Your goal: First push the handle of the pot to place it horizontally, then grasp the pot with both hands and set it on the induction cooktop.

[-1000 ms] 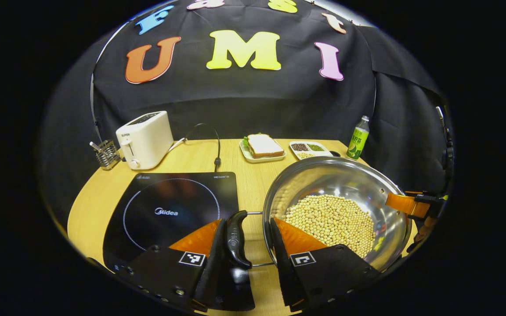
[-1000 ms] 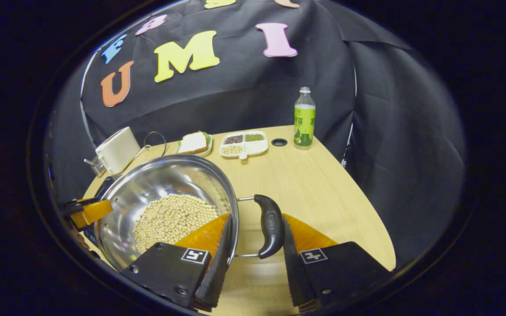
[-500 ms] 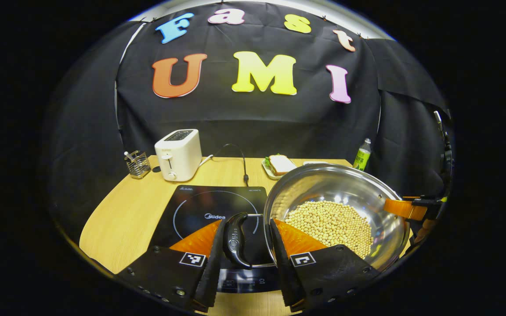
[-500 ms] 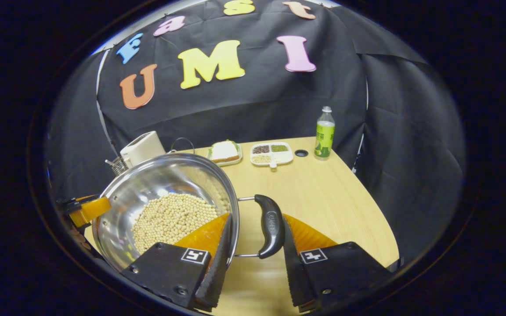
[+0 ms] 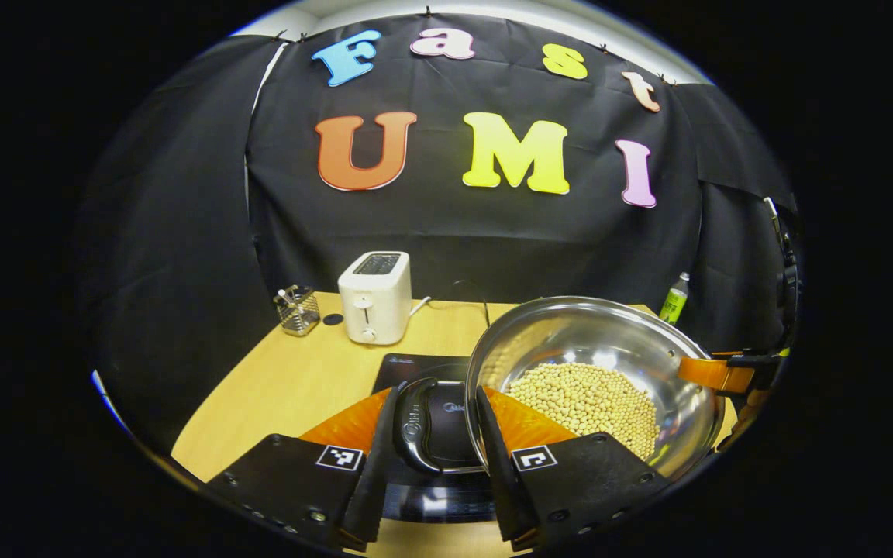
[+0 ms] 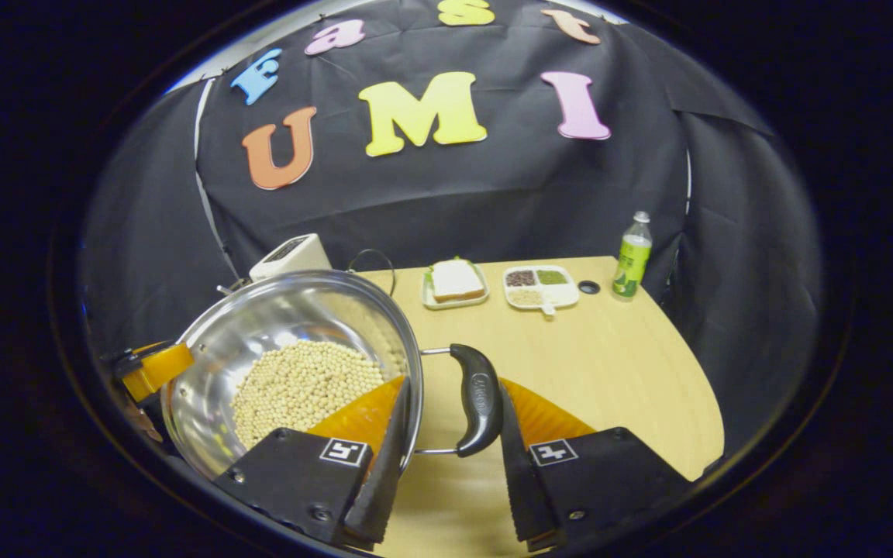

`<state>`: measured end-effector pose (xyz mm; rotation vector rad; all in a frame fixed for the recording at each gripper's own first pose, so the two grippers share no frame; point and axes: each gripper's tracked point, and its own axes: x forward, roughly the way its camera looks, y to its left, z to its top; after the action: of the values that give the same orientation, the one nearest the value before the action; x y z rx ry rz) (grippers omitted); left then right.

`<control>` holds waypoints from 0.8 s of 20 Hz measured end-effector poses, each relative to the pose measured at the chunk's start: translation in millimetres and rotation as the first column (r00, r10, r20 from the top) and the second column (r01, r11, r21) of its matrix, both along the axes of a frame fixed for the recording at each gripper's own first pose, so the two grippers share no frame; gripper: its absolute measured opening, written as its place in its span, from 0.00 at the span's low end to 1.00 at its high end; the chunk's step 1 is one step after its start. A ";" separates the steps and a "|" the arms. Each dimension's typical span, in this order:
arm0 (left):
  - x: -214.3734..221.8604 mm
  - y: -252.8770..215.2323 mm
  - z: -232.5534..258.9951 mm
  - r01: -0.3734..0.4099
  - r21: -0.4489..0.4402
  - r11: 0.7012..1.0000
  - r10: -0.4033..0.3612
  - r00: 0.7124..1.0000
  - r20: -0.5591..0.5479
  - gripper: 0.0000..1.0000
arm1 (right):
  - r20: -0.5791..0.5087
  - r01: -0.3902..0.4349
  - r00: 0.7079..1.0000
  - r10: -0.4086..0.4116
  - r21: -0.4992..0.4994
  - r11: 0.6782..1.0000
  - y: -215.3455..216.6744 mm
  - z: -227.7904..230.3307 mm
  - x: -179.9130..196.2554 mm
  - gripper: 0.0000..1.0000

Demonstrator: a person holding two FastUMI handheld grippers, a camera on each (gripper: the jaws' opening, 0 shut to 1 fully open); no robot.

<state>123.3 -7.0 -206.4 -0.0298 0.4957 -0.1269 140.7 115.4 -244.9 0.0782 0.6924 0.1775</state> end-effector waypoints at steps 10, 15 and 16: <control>60.7 56.0 -17.4 -0.055 0.001 0.998 0.055 0.998 -0.023 0.55 | -0.032 -0.072 0.997 0.071 -0.023 0.997 76.7 -2.4 66.9 0.61; 82.9 64.2 -44.2 -0.073 -0.011 0.997 0.072 0.994 -0.078 0.55 | -0.063 -0.081 0.995 0.078 -0.039 0.996 94.2 -20.8 94.0 0.62; 85.7 65.4 -48.8 -0.076 -0.011 0.997 0.075 0.993 -0.088 0.55 | -0.074 -0.082 0.994 0.078 -0.041 0.996 96.3 -26.8 97.2 0.62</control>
<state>209.0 58.4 -255.2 -0.0681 0.5802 -0.0551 237.9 211.7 -271.7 0.0152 0.7721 0.2373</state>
